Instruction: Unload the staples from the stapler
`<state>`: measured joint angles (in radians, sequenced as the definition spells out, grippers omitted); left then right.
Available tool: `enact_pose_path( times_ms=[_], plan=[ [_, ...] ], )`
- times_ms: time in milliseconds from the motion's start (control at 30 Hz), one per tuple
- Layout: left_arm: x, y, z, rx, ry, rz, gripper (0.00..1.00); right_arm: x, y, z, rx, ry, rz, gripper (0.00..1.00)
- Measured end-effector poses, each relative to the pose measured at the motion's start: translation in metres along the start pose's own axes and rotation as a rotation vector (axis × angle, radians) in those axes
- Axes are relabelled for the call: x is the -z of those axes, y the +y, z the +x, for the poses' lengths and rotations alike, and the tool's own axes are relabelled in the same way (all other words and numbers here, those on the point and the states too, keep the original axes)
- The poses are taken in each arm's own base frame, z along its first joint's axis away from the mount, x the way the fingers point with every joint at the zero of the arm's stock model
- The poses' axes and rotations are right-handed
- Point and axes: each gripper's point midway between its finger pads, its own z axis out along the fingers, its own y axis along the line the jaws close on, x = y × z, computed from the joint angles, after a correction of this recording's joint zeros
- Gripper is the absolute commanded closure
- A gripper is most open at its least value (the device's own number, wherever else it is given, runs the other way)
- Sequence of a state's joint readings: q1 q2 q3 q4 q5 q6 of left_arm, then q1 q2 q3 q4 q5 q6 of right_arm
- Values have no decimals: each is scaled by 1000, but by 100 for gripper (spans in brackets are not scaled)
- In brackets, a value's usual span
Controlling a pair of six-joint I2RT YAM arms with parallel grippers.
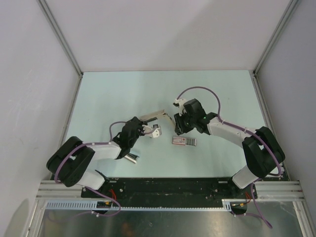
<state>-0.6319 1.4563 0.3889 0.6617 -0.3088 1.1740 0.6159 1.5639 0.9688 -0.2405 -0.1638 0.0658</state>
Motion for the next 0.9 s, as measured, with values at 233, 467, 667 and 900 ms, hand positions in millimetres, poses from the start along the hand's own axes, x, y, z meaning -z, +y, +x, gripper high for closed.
enact_pose_path(
  times_ms=[233, 467, 667, 900],
  plan=[
    [2, 12, -26, 168, 1, 152, 95, 4, 2, -70, -193, -249, -11, 100],
    [20, -3, -53, 369, -28, 370, 94, 23, 5, -130, -349, -470, -67, 100],
    [21, -13, -66, 493, -2, 465, 96, 28, 8, -143, -383, -509, -88, 100],
    [-13, 19, -78, 781, 39, 465, 97, 27, 3, -139, -385, -498, -58, 100]
  ],
)
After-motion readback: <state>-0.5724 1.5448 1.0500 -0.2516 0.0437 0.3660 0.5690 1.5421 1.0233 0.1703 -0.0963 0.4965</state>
